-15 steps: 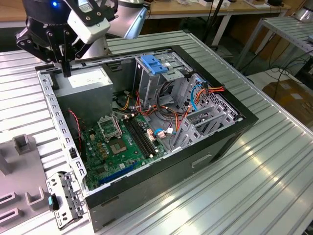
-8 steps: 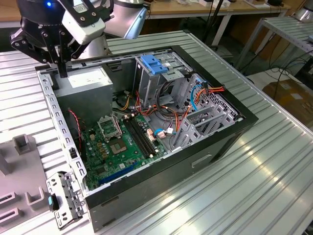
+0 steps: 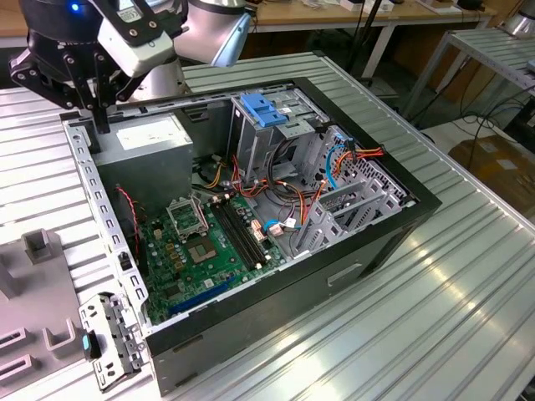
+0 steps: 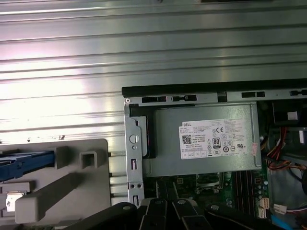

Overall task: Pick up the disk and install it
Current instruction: 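Reach for the disk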

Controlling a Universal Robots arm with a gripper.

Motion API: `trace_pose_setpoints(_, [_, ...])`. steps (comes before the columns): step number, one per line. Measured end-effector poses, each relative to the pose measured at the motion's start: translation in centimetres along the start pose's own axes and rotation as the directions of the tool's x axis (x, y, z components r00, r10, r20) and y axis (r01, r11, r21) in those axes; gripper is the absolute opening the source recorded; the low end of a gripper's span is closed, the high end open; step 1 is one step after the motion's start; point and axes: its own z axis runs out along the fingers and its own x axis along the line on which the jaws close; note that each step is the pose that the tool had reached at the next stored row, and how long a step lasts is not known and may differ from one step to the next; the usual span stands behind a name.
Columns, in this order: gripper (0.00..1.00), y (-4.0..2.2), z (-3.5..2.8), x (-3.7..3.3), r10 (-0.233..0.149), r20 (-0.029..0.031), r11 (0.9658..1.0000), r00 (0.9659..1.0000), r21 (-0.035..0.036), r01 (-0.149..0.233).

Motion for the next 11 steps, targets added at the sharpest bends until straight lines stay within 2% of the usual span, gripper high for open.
trace_pose_setpoints(11, [0.11,-0.09,-0.01,1.2,0.0,-0.0004,1.0,1.0,0.0,0.0])
